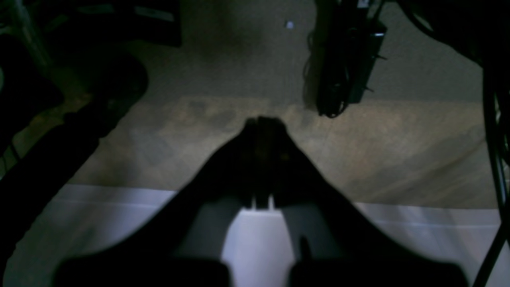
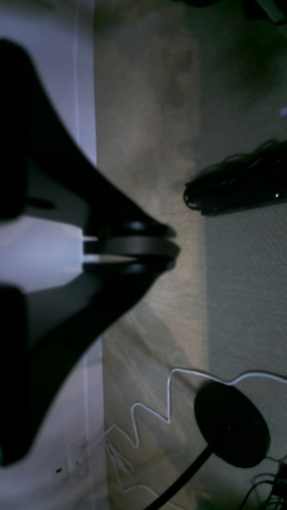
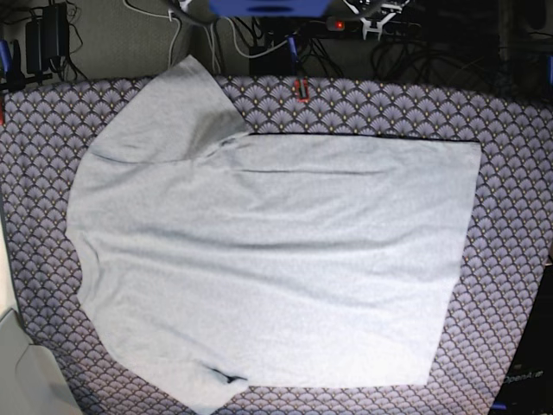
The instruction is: Fold the T-shirt properly
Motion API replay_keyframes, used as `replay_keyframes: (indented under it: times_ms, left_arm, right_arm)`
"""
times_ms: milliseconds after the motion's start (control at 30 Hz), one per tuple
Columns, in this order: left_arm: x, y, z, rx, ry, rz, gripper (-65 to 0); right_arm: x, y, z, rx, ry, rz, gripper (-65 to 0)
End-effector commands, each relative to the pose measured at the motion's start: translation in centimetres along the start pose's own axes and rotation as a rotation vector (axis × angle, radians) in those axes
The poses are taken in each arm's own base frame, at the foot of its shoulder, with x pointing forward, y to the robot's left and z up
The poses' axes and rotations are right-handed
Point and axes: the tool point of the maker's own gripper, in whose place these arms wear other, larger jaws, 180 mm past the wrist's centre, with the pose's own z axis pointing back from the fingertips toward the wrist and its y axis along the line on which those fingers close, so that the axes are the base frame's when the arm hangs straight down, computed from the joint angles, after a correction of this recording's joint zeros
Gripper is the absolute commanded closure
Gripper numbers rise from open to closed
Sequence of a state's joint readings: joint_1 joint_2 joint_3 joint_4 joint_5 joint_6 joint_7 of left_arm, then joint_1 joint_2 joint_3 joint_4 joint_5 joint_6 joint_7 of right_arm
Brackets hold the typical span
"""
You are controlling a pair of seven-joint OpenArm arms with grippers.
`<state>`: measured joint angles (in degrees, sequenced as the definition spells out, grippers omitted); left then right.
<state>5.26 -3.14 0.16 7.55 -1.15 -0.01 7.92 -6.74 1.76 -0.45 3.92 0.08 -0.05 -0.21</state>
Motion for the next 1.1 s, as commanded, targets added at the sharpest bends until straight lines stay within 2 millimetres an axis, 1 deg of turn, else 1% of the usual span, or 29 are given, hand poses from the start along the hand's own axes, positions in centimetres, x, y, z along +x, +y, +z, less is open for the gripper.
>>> replay_keyframes:
  times_ms: [0, 800, 833, 900, 1067]
  left_arm:
    - [-0.5, 0.1, 0.0, 0.005, 0.010, -0.005, -0.4]
    - [-0.3, 0.4, 0.0, 0.010, 0.005, -0.006, -0.3]
    - [-0.3, 0.4, 0.0, 0.010, 0.005, -0.006, -0.3]
    - [-0.3, 0.4, 0.0, 0.010, 0.005, -0.006, -0.3]
    - [-0.2, 0.4, 0.0, 0.010, 0.005, -0.008, -0.3]
  right_arm:
    - [-0.6, -0.2, 0.0, 0.001, 0.012, 0.000, 0.0]
    - [-0.2, -0.3, 0.0, 0.000, 0.006, 0.000, 0.0]
    - [0.0, -0.3, 0.0, 0.000, 0.003, 0.000, 0.0]
    - [0.8, -0.3, 0.1, -0.001, -0.025, 0.001, 0.0]
    - [0.7, -0.3, 0.2, -0.002, -0.040, 0.002, 0.0]
